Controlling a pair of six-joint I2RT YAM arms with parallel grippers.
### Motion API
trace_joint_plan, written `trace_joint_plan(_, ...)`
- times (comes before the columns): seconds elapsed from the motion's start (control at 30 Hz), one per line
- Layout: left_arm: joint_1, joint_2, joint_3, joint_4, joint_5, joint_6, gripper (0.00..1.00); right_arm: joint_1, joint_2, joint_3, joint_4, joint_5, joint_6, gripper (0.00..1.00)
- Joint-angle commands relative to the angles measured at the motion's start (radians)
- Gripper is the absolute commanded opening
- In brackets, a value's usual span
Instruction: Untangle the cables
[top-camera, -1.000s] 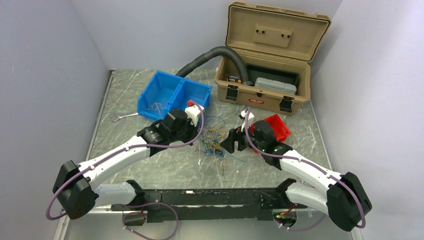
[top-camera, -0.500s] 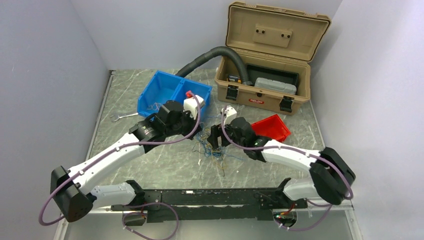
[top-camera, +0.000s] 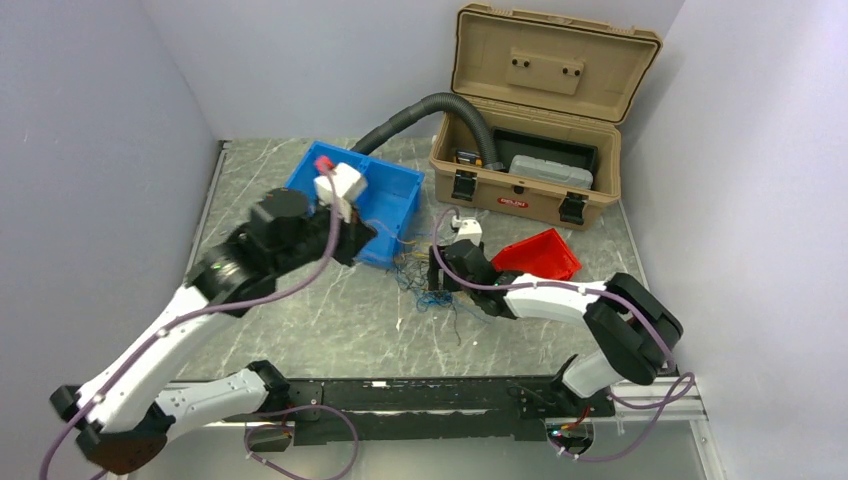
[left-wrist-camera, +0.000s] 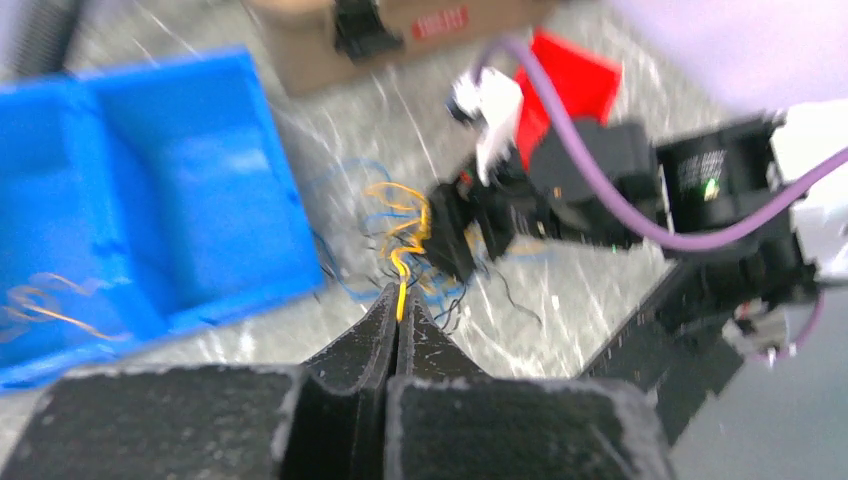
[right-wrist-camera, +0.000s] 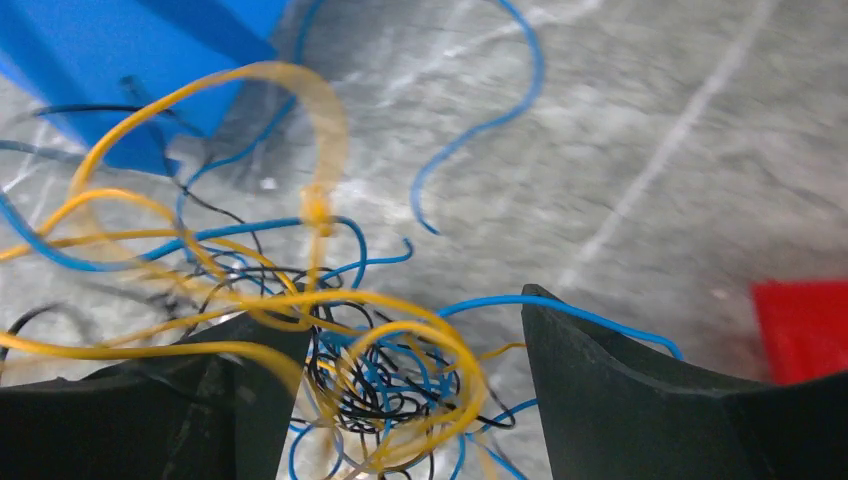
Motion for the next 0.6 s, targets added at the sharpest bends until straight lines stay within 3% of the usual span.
trace_joint_plan(0.0, 0.032, -0.103, 0.194, -0.104, -0.142, 0.034, 0.0, -0.034, -0.087, -0.049, -0.122, 0.128, 0.087, 0.76)
trace_joint_plan(0.23, 0.044, -0.159, 0.351, -0.207, -0.401, 0.084, 0.0, -0.048, -0.237, -0.109, -0.207, 0.187, 0.105, 0.67)
trace_joint_plan(0.37, 0.043, -0.181, 0.349, -0.196, -0.454, 0.116, 0.0, -0.048, -0.339, -0.13, -0.192, 0.181, 0.04, 0.67)
trace_joint_plan(0.57, 0.044, -0.151, 0.308, -0.194, -0.512, 0.132, 0.0, -0.049, -0.451, -0.136, -0.104, 0.028, -0.117, 0.73)
